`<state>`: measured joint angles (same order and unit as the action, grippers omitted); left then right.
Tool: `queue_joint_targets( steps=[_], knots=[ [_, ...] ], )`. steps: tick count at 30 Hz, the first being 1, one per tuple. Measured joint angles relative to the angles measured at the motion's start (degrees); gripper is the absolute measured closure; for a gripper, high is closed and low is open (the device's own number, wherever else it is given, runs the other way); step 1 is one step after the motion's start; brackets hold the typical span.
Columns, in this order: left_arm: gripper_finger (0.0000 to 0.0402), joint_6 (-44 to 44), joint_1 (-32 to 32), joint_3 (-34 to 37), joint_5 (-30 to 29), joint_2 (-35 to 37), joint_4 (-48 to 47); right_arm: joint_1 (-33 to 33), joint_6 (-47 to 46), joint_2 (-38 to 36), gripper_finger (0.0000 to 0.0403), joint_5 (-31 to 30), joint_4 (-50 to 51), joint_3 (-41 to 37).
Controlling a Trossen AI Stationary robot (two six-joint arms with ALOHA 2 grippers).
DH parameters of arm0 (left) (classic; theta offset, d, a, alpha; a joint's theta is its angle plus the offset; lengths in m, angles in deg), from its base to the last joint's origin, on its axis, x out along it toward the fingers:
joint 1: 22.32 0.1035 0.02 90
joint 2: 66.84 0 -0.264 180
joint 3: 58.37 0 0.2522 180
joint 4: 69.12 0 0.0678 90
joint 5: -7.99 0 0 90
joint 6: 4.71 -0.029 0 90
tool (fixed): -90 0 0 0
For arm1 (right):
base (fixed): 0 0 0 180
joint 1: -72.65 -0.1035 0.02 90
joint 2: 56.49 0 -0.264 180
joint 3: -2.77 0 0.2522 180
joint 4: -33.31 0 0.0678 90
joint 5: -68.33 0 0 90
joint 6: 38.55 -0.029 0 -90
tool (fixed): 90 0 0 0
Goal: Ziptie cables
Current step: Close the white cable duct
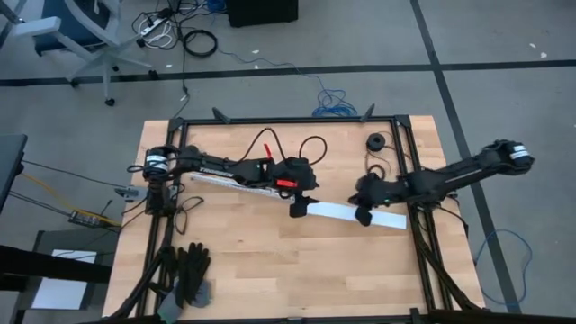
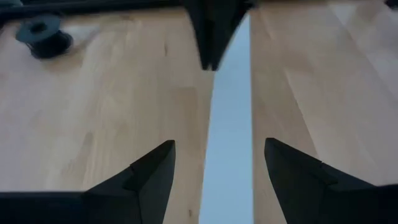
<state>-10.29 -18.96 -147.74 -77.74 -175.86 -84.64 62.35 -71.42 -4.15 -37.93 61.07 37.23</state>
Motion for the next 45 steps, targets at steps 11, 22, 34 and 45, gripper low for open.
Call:
queue_joint_targets(
  steps=[11, 22, 34, 45],
  knots=[
    [0.0176, -0.09, -0.05, -7.14, 6.2, -7.84, 3.44, -0.45, -1.36, -21.86, 0.0383, -0.14, 3.74, -8.08],
    [0.0176, 0.34, -0.32, -16.2, 6.46, -19.73, 2.97, -0.42, 0.11, -22.73, 0.0383, 0.69, 3.7, -8.13],
    [0.0179, 11.73, -2.28, -19.64, 6.54, -26.11, 4.59, -0.42, 3.05, -22.75, 0.0383, 1.1, 3.53, -8.13],
    [0.0179, 16.48, -8.84, -19.68, -1.36, -26.5, 4.3, -0.42, 4.0, -22.75, 0.0383, 3.12, 3.26, -8.08]
  ],
)
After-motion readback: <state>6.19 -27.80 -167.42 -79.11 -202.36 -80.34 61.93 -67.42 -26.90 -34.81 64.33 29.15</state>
